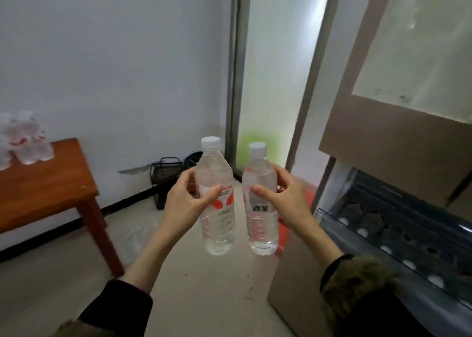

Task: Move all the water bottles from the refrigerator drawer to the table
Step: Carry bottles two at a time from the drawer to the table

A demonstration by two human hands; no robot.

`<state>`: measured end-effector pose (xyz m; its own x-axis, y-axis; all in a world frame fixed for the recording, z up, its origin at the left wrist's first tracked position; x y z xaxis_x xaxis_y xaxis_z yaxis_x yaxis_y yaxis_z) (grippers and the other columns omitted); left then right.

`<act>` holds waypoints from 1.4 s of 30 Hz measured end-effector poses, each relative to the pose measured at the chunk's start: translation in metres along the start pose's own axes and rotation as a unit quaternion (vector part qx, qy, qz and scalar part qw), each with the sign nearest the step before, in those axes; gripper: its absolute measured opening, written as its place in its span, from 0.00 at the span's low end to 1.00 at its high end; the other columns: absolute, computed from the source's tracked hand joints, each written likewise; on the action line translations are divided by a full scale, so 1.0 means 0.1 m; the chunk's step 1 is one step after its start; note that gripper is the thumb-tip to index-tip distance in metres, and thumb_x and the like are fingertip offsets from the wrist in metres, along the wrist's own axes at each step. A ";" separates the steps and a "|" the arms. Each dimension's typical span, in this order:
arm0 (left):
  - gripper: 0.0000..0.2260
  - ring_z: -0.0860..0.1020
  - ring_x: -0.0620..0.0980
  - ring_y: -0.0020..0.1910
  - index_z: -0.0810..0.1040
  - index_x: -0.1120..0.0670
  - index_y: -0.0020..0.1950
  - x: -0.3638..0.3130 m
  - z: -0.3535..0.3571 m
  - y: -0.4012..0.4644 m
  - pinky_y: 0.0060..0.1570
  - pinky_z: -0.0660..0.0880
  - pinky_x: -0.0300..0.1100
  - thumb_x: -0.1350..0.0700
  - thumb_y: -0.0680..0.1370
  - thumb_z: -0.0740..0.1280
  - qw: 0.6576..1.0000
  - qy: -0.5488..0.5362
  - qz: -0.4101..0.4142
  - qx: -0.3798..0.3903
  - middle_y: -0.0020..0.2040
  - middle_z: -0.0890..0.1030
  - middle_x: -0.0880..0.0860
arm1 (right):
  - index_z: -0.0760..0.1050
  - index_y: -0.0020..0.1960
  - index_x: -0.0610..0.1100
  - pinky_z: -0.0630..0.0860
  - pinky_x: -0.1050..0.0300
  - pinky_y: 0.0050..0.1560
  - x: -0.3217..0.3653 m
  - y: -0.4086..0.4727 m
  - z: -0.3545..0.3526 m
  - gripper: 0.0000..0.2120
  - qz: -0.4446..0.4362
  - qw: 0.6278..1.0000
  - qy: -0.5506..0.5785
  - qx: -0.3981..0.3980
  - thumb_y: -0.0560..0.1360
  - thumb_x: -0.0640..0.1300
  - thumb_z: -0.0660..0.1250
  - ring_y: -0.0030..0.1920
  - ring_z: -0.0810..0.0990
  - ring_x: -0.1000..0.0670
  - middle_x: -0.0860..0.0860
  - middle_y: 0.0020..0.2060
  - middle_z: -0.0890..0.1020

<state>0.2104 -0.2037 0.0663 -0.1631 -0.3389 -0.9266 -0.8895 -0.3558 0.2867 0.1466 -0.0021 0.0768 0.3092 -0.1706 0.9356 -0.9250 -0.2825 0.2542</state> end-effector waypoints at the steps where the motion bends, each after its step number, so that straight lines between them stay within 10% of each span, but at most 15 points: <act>1: 0.24 0.78 0.43 0.52 0.71 0.49 0.61 0.07 -0.27 -0.01 0.50 0.76 0.39 0.49 0.68 0.74 1.000 0.008 -0.004 -0.019 0.54 0.79 0.46 | 0.71 0.57 0.59 0.77 0.63 0.49 0.04 0.07 0.28 0.23 -0.001 1.000 0.003 0.018 0.65 0.48 0.75 0.49 0.80 0.61 0.62 0.49 0.80; 5: 0.24 0.75 0.34 0.48 0.70 0.50 0.62 0.39 -1.35 -0.04 0.43 0.70 0.28 0.50 0.69 0.73 0.995 0.055 -0.027 -0.081 0.53 0.76 0.43 | 0.73 0.63 0.49 0.77 0.62 0.51 0.24 0.33 1.48 0.27 -0.012 0.996 0.031 0.085 0.65 0.45 0.76 0.52 0.80 0.57 0.54 0.54 0.81; 16: 0.32 0.75 0.45 0.55 0.69 0.44 0.63 1.41 -3.97 0.12 0.56 0.76 0.46 0.38 0.63 0.72 0.964 0.162 -0.112 -0.178 0.59 0.74 0.48 | 0.73 0.62 0.50 0.78 0.49 0.57 0.76 0.81 4.40 0.31 -0.037 0.975 0.050 0.213 0.61 0.57 0.75 0.53 0.80 0.56 0.55 0.53 0.82; 42: 0.33 0.74 0.44 0.52 0.66 0.53 0.68 3.56 -7.25 2.65 0.50 0.72 0.37 0.48 0.67 0.75 0.909 0.181 -0.234 -0.293 0.63 0.75 0.51 | 0.63 0.67 0.48 0.71 0.63 0.52 0.51 3.52 8.86 0.34 -0.060 0.919 -0.080 0.383 0.66 0.46 0.75 0.55 0.74 0.56 0.52 0.60 0.75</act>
<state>0.2264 -1.0498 -0.0108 0.4193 -0.2578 -0.8705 -0.4286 -0.9015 0.0605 0.0322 -0.9466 -0.0032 0.4842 -0.2137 0.8484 -0.4749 -0.8786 0.0497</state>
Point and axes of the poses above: each hand's wrist, its own y-axis towards the middle knuckle, its own z-axis out of the palm, x = y × z, the point moved 8 cm from there along y, towards the middle knuckle
